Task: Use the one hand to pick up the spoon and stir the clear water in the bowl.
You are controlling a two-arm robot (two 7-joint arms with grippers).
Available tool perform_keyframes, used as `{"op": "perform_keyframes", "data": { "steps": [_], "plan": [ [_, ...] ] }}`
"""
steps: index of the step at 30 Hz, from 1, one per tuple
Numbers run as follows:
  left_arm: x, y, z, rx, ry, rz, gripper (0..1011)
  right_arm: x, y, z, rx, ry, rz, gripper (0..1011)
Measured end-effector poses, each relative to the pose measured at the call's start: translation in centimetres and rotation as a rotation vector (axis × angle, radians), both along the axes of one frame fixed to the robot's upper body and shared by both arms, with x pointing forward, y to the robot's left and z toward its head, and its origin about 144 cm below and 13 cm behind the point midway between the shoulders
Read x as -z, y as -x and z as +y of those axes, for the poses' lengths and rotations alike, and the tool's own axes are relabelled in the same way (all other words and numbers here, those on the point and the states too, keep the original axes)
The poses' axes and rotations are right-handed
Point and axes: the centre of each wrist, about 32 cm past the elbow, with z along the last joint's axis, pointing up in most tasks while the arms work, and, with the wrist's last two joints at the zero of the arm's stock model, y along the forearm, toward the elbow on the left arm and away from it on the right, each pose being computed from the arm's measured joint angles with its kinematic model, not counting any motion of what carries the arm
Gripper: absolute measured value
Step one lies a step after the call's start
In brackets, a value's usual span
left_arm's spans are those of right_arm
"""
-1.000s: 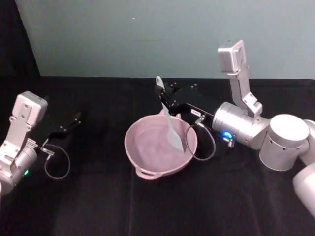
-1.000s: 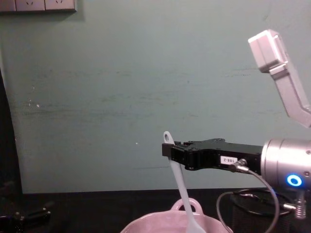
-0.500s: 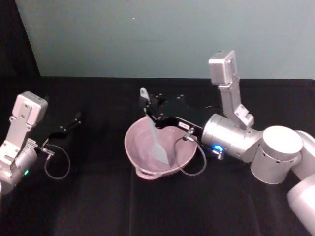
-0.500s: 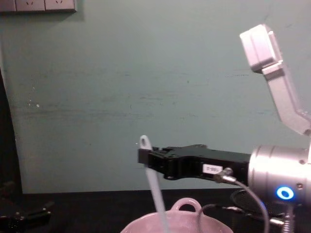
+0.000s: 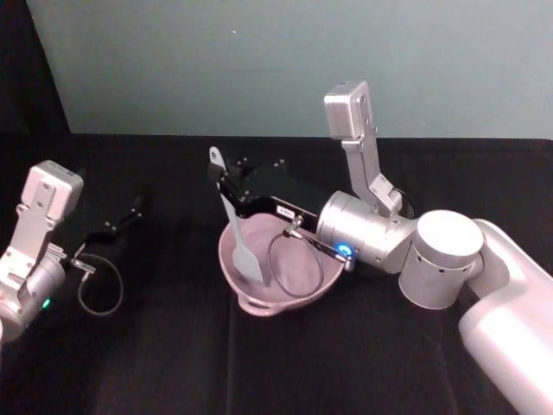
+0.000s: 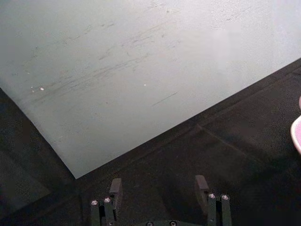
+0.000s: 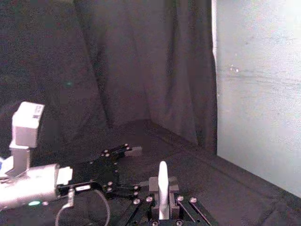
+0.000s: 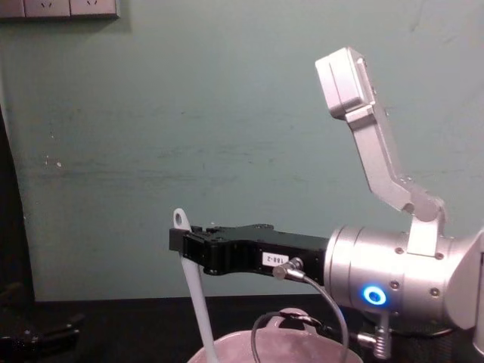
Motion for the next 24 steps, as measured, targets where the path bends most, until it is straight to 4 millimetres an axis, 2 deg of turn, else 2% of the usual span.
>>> {"op": "perform_keyframes", "data": {
  "steps": [11, 24],
  "plan": [
    [0.0, 0.0, 0.0, 0.000, 0.000, 0.000, 1011, 0.4, -2.0, -0.4, 0.064, -0.014, 0.004, 124],
    [0.0, 0.0, 0.0, 0.000, 0.000, 0.000, 1011, 0.1, -2.7, -3.2, 0.147, -0.009, -0.008, 124]
  ]
}}
